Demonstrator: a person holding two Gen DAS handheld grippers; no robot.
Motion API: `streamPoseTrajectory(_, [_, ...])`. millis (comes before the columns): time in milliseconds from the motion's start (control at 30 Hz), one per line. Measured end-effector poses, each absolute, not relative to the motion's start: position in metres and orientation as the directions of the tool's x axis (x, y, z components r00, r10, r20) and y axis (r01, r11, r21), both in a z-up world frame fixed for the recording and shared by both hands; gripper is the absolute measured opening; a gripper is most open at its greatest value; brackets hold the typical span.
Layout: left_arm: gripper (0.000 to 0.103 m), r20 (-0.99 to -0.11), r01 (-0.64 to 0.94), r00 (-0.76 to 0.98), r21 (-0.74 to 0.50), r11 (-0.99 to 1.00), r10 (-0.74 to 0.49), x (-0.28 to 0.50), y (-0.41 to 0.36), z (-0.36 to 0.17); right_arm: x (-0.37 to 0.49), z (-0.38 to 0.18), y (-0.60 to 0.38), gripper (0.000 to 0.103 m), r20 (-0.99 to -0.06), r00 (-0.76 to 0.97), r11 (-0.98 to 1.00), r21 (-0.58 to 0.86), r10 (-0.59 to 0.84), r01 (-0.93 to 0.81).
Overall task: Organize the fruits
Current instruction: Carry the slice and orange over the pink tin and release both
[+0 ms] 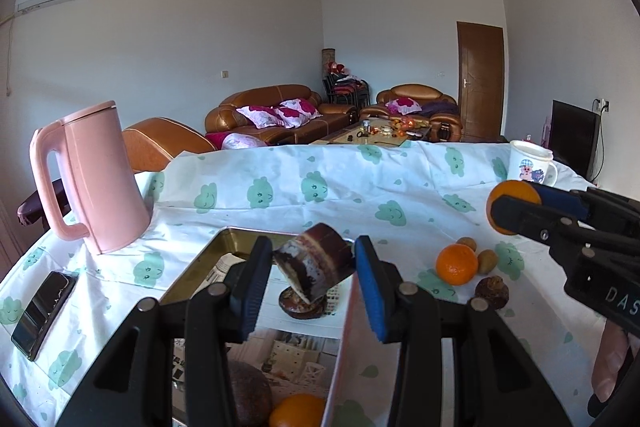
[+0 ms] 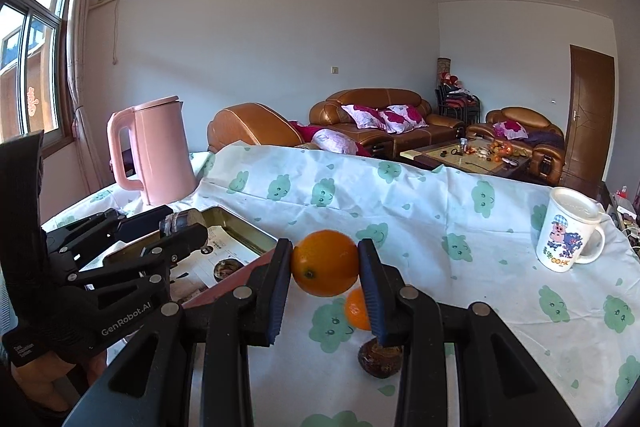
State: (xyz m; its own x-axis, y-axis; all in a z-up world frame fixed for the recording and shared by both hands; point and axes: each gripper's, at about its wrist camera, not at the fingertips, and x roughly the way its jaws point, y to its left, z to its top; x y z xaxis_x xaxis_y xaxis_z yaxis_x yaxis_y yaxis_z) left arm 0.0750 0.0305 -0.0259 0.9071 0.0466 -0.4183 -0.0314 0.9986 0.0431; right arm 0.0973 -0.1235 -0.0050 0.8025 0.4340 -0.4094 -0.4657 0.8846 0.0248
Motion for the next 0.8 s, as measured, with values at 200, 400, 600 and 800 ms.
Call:
streamPoseTrajectory(200, [0.044,-0.447,-0.072,0.891,0.040,0.997,0.082,0.079,0.059,-0.032,0.107,-0.002,-0.090,0.035,-0.426,0.766,0.854,0.034,0.482,-0.519])
streamPoseTrajectory(400, [0.044,-0.463,-0.105,0.879,0.037,0.994,0.110,0.082,0.086,-0.032,0.120,-0.007,-0.060,0.035,-0.453,0.726,0.828,0.053,0.518,-0.558])
streamPoseTrajectory(600, [0.044,-0.485,-0.136,0.864,0.039,0.990,0.138,0.088,0.112,-0.033,0.128,-0.016,-0.033,0.036,-0.484,0.685,0.804,0.069,0.544,-0.590])
streamPoseTrajectory(800, [0.044,-0.529,-0.136,0.837,0.054,0.989,0.144,0.096,0.125,-0.042,0.137,-0.030,-0.011,0.036,-0.519,0.647,0.787,0.086,0.558,-0.610])
